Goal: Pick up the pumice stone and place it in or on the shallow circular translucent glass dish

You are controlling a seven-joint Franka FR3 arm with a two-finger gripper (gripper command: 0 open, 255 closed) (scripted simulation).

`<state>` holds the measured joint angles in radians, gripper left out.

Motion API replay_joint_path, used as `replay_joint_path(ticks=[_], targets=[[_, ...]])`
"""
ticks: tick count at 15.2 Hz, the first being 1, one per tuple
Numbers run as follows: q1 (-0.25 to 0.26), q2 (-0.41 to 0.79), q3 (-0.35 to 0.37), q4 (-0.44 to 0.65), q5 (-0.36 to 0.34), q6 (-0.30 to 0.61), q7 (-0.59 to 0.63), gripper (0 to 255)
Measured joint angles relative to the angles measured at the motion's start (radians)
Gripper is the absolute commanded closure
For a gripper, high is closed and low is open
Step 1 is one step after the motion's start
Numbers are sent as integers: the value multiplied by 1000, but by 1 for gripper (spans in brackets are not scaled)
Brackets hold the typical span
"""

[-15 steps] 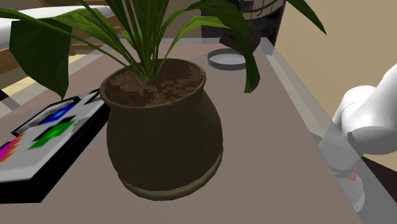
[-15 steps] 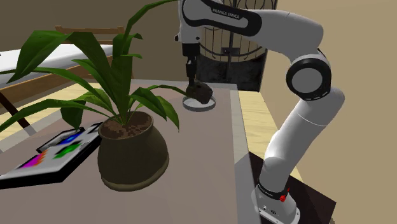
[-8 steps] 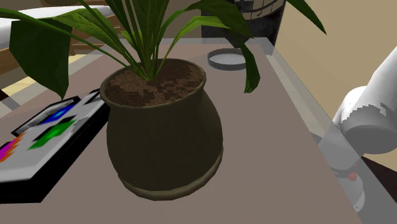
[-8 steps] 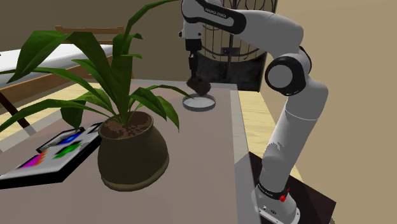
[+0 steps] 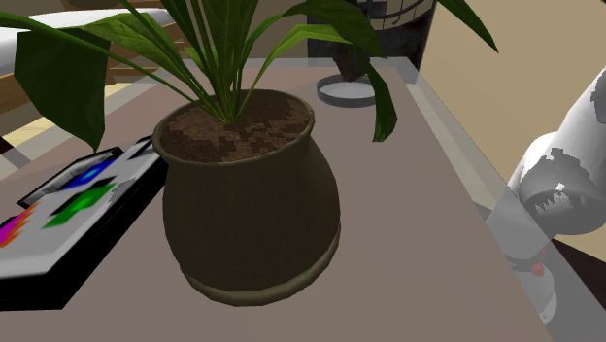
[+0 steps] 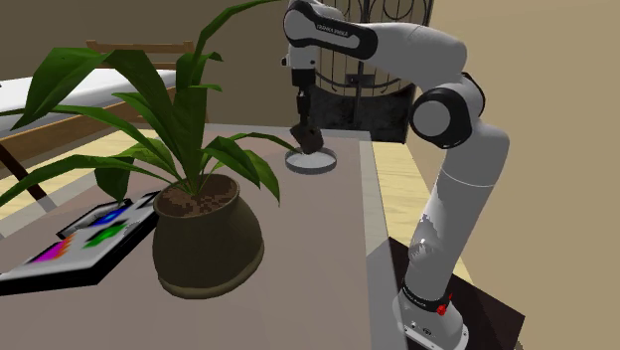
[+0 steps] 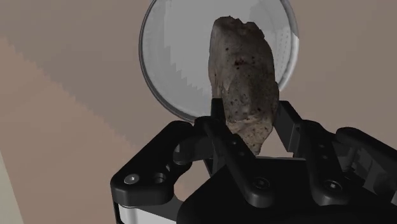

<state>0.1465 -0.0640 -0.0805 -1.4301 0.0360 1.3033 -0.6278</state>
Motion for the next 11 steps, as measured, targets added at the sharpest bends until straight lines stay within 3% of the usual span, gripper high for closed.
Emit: replay_joint_path(ticks=[11], targets=[[1, -77, 5, -228, -3, 169, -4, 255]])
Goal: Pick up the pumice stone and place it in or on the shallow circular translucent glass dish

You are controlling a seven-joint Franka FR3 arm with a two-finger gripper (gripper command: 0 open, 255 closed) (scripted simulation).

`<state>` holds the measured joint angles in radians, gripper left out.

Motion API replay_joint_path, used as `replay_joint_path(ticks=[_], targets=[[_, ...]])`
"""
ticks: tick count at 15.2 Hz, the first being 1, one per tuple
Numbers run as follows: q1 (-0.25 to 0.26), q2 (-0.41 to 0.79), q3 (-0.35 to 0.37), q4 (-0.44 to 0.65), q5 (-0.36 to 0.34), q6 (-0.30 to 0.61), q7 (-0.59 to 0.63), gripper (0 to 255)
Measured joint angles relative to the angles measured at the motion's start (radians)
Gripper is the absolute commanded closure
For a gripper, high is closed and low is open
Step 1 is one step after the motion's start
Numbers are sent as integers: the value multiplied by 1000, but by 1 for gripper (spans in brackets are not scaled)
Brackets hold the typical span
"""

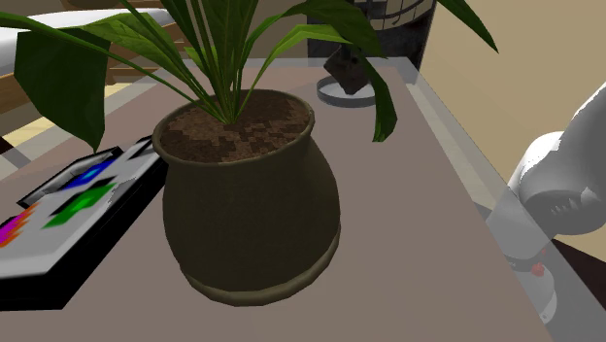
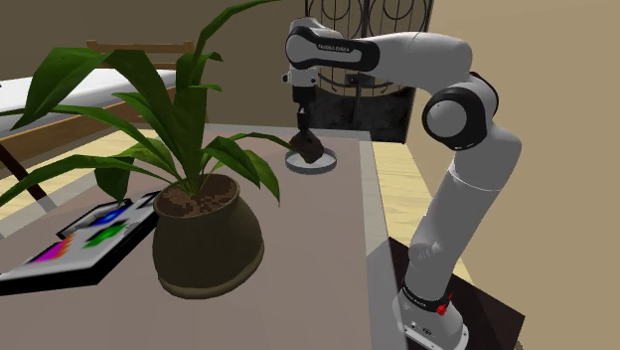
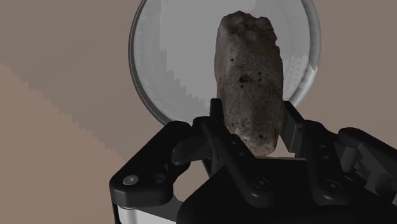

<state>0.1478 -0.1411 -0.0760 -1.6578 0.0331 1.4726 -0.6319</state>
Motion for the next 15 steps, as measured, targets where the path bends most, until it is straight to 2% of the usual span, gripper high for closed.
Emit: replay_joint_path(ticks=[6, 7, 13, 15], targets=[[-2, -4, 1, -20, -2, 14, 1, 255], [-2, -3, 1, -20, -2, 16, 0, 0], [-3, 1, 0, -32, -3, 15, 1, 0], [-4, 20, -2, 33, -2, -30, -1, 0]])
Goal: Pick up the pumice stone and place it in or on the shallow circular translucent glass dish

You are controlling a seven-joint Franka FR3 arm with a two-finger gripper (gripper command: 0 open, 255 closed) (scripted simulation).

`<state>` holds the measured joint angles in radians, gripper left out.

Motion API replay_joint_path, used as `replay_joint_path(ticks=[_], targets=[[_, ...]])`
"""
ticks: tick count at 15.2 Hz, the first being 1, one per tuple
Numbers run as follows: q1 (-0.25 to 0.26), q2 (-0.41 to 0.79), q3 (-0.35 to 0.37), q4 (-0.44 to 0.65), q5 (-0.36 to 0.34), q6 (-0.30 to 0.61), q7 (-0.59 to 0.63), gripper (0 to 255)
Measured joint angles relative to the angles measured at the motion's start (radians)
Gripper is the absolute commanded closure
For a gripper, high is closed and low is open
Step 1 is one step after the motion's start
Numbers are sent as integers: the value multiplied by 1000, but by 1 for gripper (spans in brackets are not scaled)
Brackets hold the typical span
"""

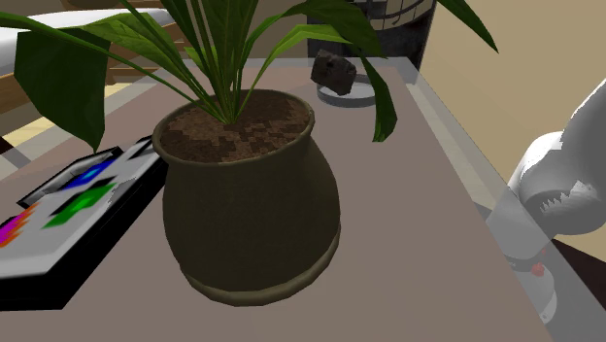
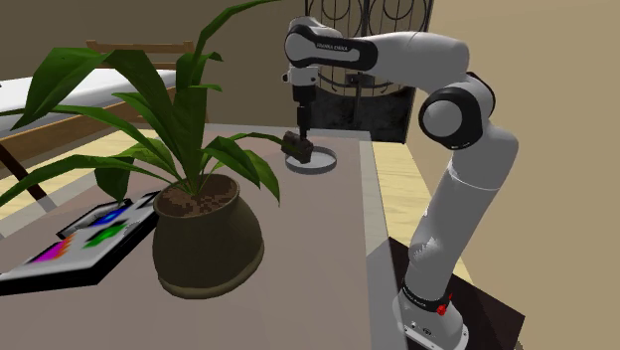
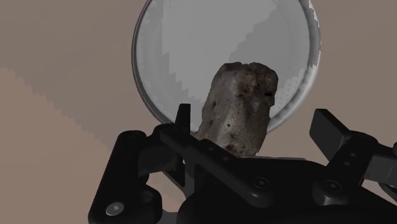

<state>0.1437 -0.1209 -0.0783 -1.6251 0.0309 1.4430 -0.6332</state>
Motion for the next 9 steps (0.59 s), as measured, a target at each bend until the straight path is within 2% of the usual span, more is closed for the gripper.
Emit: replay_joint_path(ticks=[3, 9], targets=[[0, 39, -1, 117, 3, -78, 1, 0], [-1, 46, -2, 143, 4, -99, 0, 0]])
